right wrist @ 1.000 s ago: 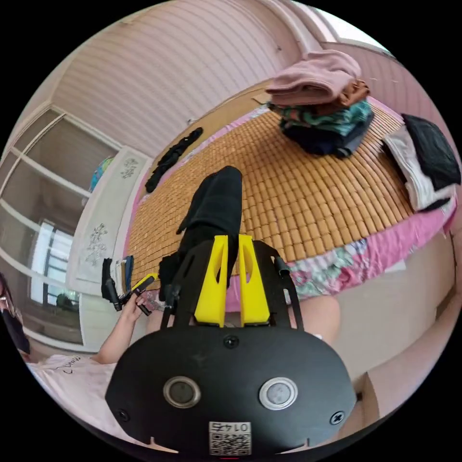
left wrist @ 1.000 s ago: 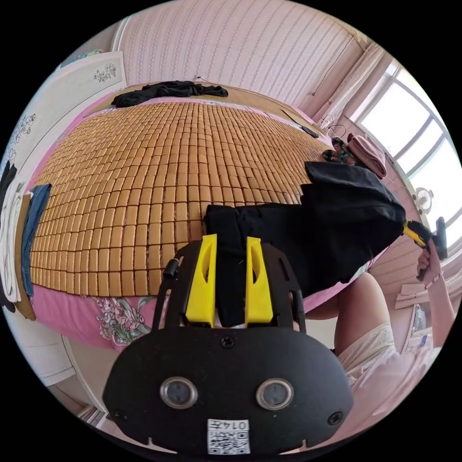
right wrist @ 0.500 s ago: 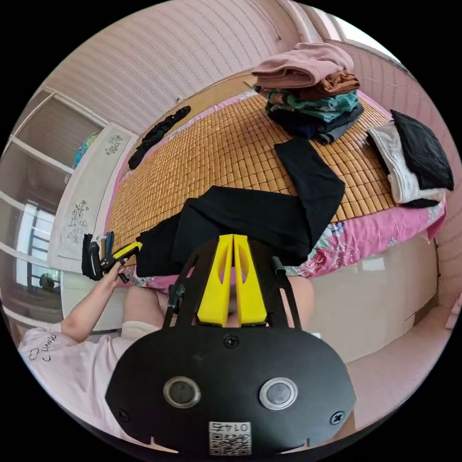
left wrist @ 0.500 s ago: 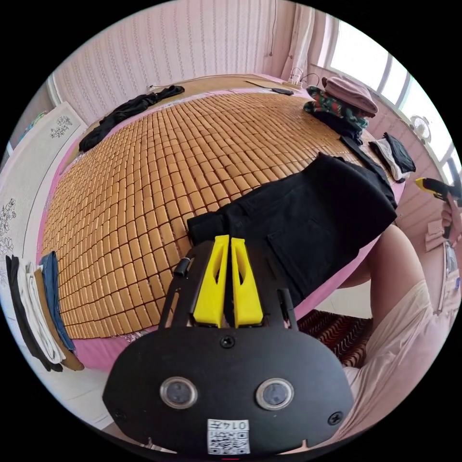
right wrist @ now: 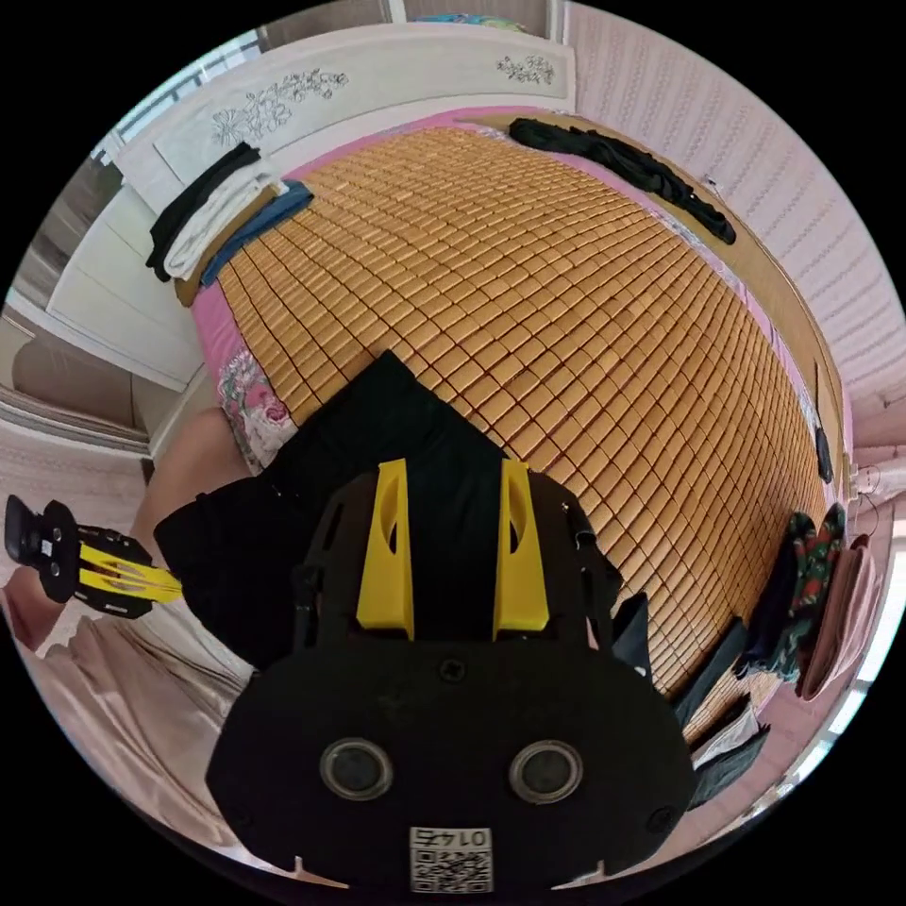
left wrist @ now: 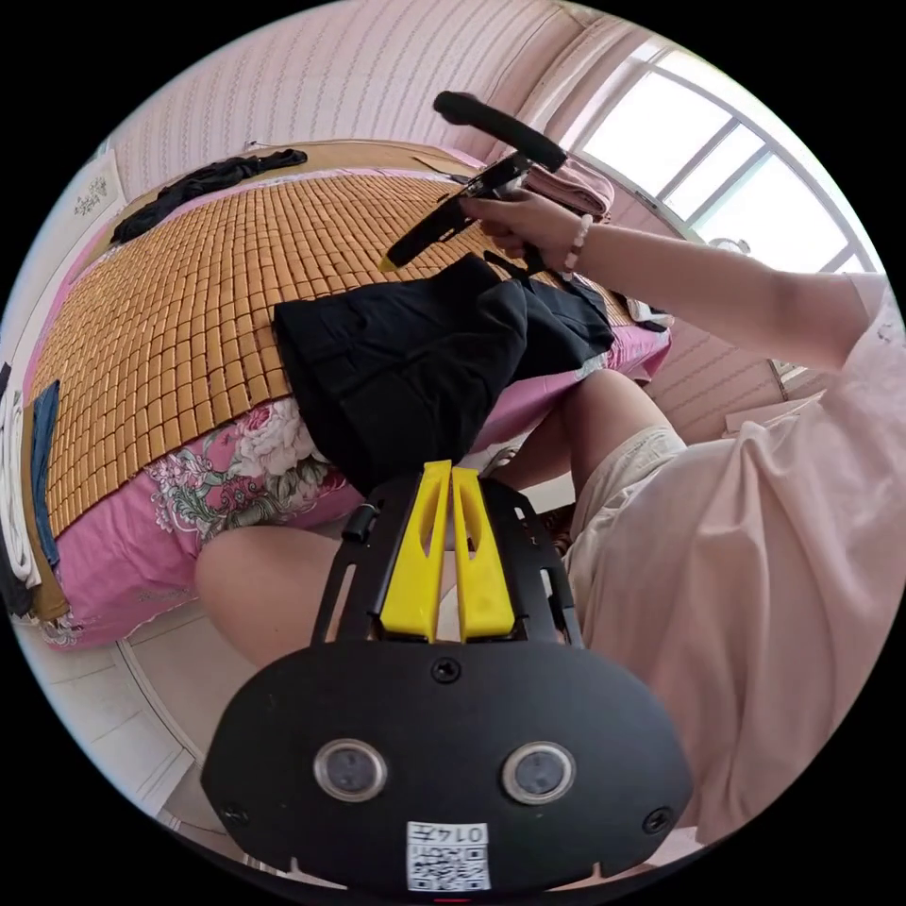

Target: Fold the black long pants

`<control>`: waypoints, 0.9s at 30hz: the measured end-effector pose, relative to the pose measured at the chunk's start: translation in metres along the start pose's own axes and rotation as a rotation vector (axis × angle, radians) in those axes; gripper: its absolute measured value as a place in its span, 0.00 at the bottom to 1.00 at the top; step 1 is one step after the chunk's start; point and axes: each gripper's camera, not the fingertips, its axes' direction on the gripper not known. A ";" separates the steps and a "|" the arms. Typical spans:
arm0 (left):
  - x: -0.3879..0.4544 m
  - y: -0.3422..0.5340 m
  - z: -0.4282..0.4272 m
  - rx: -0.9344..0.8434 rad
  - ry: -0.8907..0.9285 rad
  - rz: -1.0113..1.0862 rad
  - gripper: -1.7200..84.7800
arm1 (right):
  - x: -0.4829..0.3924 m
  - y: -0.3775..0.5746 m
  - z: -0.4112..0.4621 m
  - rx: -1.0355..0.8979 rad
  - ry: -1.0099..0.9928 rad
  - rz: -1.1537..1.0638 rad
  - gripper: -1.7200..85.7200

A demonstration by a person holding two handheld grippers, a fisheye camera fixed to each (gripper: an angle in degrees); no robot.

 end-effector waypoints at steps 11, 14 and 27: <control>0.021 -0.022 -0.074 0.065 -0.025 -0.062 0.01 | -0.035 0.015 0.033 -0.233 0.115 -0.143 0.02; 0.038 -0.027 -0.123 0.161 -0.037 -0.058 0.01 | 0.002 0.053 -0.031 -0.065 -0.058 0.036 0.01; 0.248 -0.155 -0.371 0.654 0.411 0.502 0.01 | 0.170 0.518 -0.546 1.119 -0.139 0.472 0.02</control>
